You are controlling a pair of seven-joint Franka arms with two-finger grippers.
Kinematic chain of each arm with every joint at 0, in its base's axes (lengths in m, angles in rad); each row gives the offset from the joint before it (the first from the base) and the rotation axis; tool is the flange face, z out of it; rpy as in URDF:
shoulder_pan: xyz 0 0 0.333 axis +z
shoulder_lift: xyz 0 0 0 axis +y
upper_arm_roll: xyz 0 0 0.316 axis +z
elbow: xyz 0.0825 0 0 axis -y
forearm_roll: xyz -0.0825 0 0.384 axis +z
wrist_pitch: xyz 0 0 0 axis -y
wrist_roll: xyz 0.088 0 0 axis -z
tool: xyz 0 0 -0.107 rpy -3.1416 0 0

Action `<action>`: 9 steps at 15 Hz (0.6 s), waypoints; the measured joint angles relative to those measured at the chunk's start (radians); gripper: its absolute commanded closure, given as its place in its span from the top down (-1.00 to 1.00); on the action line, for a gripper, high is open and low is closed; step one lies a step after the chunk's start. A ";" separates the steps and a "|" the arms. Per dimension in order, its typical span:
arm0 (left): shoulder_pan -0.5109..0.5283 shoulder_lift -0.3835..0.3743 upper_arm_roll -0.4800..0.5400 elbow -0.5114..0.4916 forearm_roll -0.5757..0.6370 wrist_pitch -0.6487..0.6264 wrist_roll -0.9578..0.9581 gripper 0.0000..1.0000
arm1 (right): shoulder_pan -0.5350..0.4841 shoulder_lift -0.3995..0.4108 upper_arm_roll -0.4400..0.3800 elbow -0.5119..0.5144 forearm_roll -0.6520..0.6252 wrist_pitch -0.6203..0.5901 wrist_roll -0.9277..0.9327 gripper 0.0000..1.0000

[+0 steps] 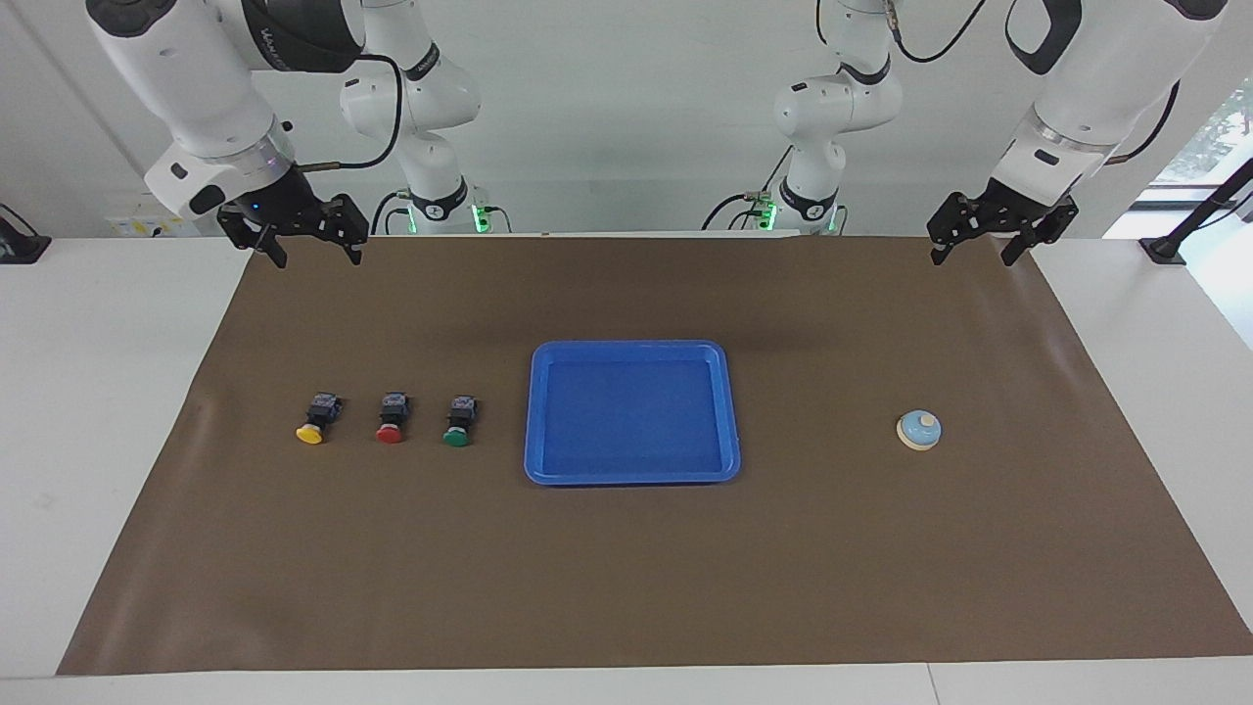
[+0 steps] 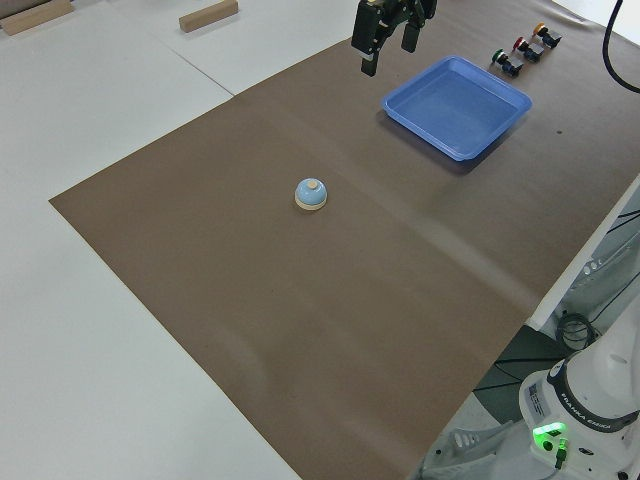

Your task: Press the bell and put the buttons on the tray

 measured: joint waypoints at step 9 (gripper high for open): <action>0.012 -0.006 0.003 -0.061 0.001 0.126 -0.043 -1.00 | 0.000 0.000 0.000 0.000 0.000 0.000 0.000 1.00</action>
